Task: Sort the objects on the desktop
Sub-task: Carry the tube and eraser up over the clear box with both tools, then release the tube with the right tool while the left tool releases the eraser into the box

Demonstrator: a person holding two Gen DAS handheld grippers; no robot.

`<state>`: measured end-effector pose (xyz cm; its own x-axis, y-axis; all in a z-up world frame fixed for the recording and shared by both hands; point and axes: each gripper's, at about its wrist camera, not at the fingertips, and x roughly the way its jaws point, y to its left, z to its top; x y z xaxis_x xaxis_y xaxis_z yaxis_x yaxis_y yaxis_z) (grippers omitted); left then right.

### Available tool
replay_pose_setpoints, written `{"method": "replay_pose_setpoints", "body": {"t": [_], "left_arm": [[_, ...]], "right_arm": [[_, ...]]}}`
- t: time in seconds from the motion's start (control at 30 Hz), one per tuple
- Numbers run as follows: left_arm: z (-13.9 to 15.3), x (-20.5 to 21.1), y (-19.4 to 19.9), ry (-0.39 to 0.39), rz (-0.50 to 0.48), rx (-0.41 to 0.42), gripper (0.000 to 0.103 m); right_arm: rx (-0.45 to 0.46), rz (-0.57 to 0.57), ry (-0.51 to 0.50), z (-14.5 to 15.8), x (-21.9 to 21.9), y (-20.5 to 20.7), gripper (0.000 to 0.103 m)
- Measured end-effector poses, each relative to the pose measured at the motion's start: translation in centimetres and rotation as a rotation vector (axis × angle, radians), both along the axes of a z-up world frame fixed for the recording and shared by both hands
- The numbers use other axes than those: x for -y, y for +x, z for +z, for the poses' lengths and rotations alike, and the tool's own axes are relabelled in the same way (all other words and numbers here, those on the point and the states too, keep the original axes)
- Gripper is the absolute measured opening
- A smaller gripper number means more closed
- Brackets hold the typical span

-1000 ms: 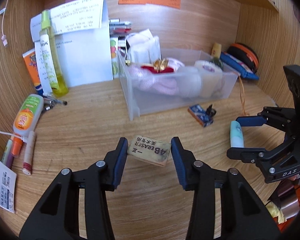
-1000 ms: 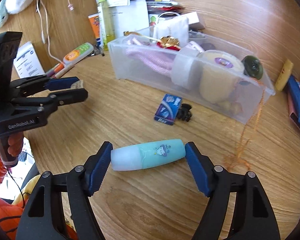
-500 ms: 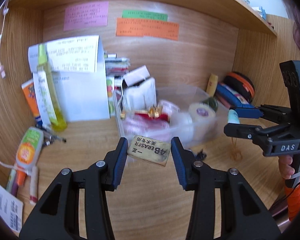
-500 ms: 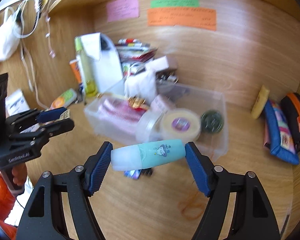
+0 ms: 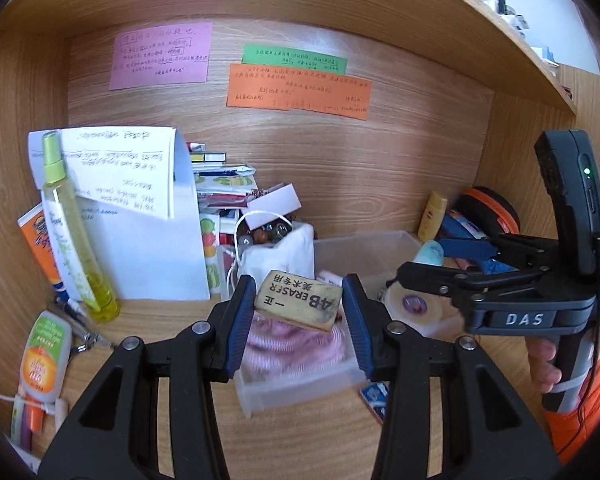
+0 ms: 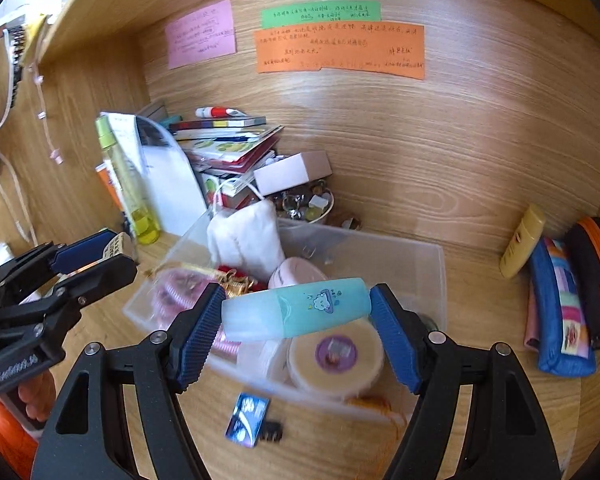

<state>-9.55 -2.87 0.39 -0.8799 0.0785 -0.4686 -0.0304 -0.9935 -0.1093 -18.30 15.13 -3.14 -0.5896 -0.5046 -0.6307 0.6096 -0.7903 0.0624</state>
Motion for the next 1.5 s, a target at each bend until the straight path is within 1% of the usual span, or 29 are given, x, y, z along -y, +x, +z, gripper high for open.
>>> {"method": "replay_pose_setpoints", "body": {"t": [0.1, 0.17, 0.23, 0.33, 0.43, 0.57, 0.63, 0.77, 0.87, 1.03, 1.23, 1.3, 1.37, 1.4, 1.43, 1.47, 1.5], "left_arm": [[-0.6, 0.1, -1.1, 0.009, 0.025, 0.007, 0.044], [-1.0, 0.3, -1.6, 0.023, 0.033, 0.01, 0.044], [-1.5, 0.4, -1.9, 0.034, 0.039, 0.018, 0.044], [-2.1, 0.4, -2.4, 0.022, 0.045, 0.036, 0.044], [-2.7, 0.3, -2.8, 0.023, 0.034, 0.069, 0.044], [-3.2, 0.0, -3.0, -0.002, 0.044, 0.081, 0.044], [-3.5, -0.3, -3.2, -0.011, 0.039, 0.091, 0.044], [-4.4, -1.2, -3.8, -0.059, 0.04, 0.124, 0.044], [-4.7, -1.8, -3.7, -0.093, 0.037, 0.127, 0.044], [-5.1, -2.2, -3.7, -0.126, 0.04, 0.129, 0.044], [-5.4, -2.7, -3.7, -0.166, 0.045, 0.122, 0.044], [-5.5, -2.8, -3.8, -0.171, 0.04, 0.124, 0.046], [-5.6, -2.9, -3.9, -0.158, 0.015, 0.128, 0.056], [-5.6, -3.0, -3.8, -0.156, 0.011, 0.127, 0.057], [-5.6, -3.1, -3.6, -0.173, 0.027, 0.119, 0.062], [-5.6, -3.2, -3.6, -0.188, 0.041, 0.112, 0.069], [-5.6, -3.2, -3.5, -0.197, 0.053, 0.105, 0.072]], "right_arm": [[0.02, -0.031, -0.002, -0.4, 0.7, -1.2, 0.071], [0.024, -0.077, -0.007, -0.9, 1.0, -2.0, 0.071], [0.05, -0.08, -0.018, -1.4, 1.3, -2.7, 0.071], [0.084, -0.086, -0.019, -2.3, 1.4, -3.6, 0.071], [0.09, -0.107, -0.007, -3.0, 1.4, -4.0, 0.071], [0.1, -0.107, -0.019, -3.4, 1.1, -4.1, 0.071], [0.095, -0.109, -0.011, -3.6, 1.2, -4.1, 0.071], [0.067, -0.114, 0.025, -3.9, 1.7, -3.7, 0.071], [0.057, -0.113, 0.039, -4.2, 2.0, -3.5, 0.071], [0.004, -0.116, 0.097, -4.6, 2.4, -3.1, 0.071], [-0.002, -0.113, 0.106, -4.7, 2.4, -3.1, 0.071], [0.001, -0.1, 0.11, -4.8, 2.6, -3.0, 0.071], [-0.002, -0.09, 0.116, -4.9, 2.8, -2.8, 0.071], [-0.012, -0.087, 0.125, -4.9, 3.0, -2.6, 0.071], [-0.025, -0.089, 0.133, -4.9, 3.1, -2.5, 0.071], [-0.036, -0.093, 0.135, -4.9, 3.1, -2.3, 0.071], [-0.04, -0.094, 0.138, -4.9, 3.2, -2.3, 0.072]]}}
